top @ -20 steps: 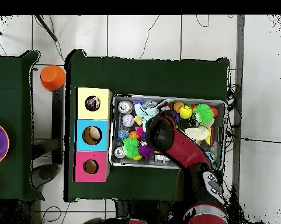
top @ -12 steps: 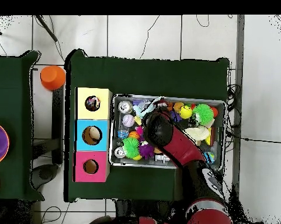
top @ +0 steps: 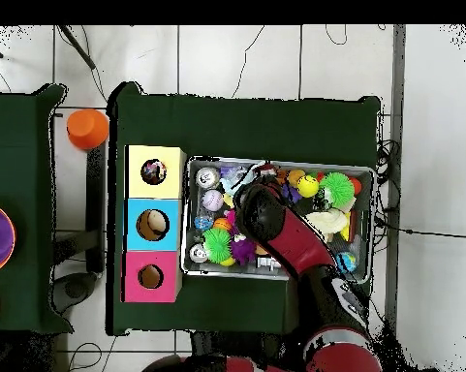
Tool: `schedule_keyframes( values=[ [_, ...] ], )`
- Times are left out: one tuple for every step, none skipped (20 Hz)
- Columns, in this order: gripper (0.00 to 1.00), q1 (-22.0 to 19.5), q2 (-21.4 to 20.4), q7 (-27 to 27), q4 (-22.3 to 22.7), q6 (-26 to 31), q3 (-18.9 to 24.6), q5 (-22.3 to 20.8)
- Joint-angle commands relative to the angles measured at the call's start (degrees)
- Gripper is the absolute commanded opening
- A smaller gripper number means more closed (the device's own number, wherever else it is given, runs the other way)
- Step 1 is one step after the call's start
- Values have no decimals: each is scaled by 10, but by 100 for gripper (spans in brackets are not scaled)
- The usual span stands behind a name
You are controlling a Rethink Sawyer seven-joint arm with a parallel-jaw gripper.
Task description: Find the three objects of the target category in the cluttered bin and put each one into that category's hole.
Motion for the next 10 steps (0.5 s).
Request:
schedule_keyframes(
  values=[
    [100, 38, 45, 100, -6, 30, 14, 36],
    [100, 30, 41, 71, -11, 12, 26, -2],
    [100, 24, 38, 60, -12, -2, 34, -23],
    [100, 6, 32, 59, -5, -25, 62, -54],
    [100, -19, 28, 62, 5, -32, 95, -74],
    [100, -82, 26, 77, 31, -26, 176, -96],
    [100, -109, 30, 82, 44, -13, 210, -98],
    [100, -124, 35, 82, 50, 5, 227, -92],
    [100, -138, 39, 82, 56, 24, 245, -87],
    [100, -139, 39, 95, 57, 19, 246, -84]
  ],
)
